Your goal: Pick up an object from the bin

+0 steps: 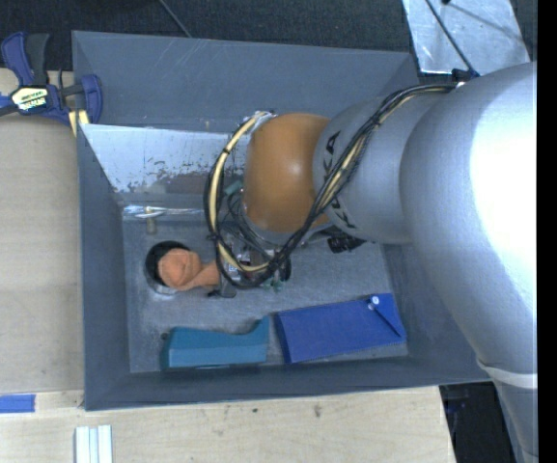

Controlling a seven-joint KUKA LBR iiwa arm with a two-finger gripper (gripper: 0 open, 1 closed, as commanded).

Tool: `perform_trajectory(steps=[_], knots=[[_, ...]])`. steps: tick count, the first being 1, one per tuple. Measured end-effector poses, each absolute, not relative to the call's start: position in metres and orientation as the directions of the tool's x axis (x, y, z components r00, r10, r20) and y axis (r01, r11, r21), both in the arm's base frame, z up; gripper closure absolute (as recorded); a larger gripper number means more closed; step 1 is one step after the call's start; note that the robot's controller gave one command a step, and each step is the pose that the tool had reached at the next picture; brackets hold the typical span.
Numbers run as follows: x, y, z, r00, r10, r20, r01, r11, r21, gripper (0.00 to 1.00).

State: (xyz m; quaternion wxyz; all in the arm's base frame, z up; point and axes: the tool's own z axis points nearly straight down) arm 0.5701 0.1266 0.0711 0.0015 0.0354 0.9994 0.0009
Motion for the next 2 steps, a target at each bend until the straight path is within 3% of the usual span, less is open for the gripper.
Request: perform_trajectory(steps=[2], knots=[[0.5701, 0.1266, 0.0711, -0.997, 0.071, -0.003, 0.071, 0.997, 0.002, 1.00]])
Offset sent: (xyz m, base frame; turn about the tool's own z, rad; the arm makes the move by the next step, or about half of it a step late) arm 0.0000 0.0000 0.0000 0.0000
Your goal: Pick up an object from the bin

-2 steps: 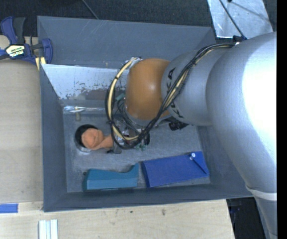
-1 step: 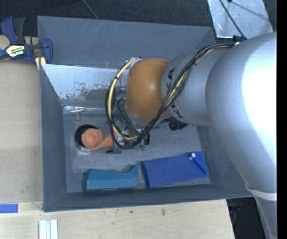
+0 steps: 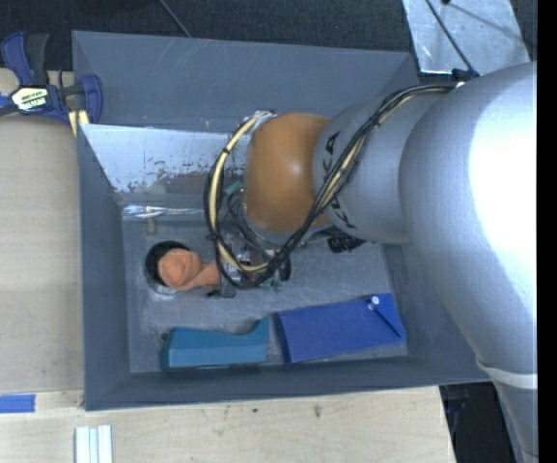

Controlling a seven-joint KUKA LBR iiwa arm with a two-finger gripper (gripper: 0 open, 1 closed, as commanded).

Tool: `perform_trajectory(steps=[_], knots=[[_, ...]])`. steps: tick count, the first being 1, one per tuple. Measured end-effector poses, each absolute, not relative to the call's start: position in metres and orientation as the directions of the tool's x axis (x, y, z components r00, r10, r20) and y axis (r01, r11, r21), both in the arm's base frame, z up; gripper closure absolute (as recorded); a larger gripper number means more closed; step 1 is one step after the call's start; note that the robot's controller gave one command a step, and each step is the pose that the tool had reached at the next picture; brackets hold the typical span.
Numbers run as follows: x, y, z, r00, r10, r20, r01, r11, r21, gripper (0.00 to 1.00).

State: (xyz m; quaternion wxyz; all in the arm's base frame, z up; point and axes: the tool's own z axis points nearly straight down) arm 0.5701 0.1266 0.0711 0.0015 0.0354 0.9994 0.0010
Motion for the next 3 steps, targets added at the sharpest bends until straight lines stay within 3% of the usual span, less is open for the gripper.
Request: perform_trajectory(steps=[3], knots=[[0.5701, 0.1266, 0.0711, -0.997, 0.071, -0.003, 0.071, 0.997, 0.002, 1.00]])
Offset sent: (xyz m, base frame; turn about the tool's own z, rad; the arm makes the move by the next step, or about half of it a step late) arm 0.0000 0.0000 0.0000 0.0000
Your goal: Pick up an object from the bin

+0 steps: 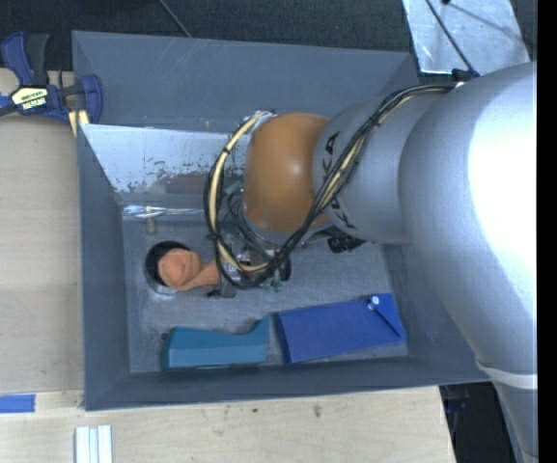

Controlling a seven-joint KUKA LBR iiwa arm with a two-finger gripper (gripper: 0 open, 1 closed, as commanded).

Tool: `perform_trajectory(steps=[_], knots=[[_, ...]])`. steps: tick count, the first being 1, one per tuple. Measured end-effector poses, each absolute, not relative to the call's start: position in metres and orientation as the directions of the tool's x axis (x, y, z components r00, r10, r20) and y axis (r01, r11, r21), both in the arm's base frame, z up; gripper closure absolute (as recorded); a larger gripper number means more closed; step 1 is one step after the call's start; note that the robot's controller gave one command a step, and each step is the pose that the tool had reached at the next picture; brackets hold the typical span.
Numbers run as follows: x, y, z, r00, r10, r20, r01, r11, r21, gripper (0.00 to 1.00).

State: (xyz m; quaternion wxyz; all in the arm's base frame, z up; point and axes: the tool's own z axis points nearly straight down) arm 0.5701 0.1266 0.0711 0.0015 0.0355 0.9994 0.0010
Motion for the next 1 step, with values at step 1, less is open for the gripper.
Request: perform_trajectory(steps=[1], knots=[[0.5701, 0.1266, 0.0711, -0.997, 0.071, -0.003, 0.071, 0.997, 0.002, 1.00]])
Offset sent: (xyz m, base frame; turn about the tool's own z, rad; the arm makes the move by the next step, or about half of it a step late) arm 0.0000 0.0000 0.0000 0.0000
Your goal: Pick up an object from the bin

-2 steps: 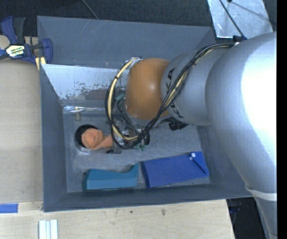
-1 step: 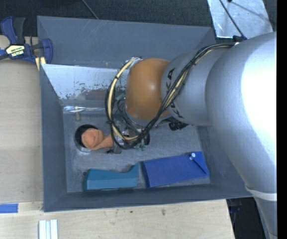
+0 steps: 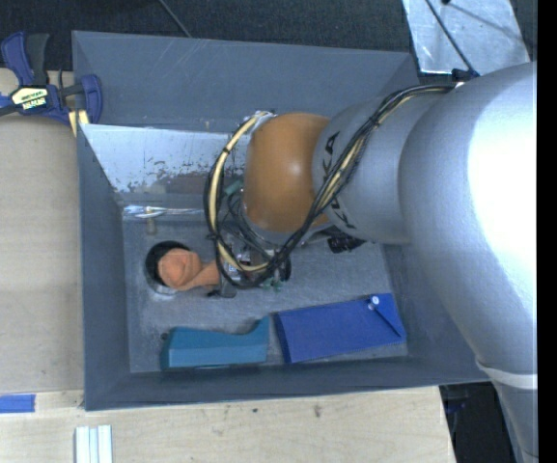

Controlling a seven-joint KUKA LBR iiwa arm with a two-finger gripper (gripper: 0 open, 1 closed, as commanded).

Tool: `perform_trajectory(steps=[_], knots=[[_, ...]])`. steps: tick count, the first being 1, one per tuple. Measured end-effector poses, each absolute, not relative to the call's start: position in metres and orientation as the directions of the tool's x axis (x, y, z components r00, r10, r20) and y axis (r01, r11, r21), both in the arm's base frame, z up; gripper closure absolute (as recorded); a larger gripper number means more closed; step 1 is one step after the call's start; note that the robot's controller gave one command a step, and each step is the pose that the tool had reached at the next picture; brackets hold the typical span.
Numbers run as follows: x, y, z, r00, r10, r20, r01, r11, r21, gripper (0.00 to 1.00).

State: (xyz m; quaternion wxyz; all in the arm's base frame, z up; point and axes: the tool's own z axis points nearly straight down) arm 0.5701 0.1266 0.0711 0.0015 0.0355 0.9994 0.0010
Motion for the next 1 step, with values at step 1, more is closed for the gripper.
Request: perform_trajectory(steps=[1], knots=[[0.5701, 0.1266, 0.0711, -0.997, 0.071, -0.003, 0.071, 0.997, 0.002, 1.00]])
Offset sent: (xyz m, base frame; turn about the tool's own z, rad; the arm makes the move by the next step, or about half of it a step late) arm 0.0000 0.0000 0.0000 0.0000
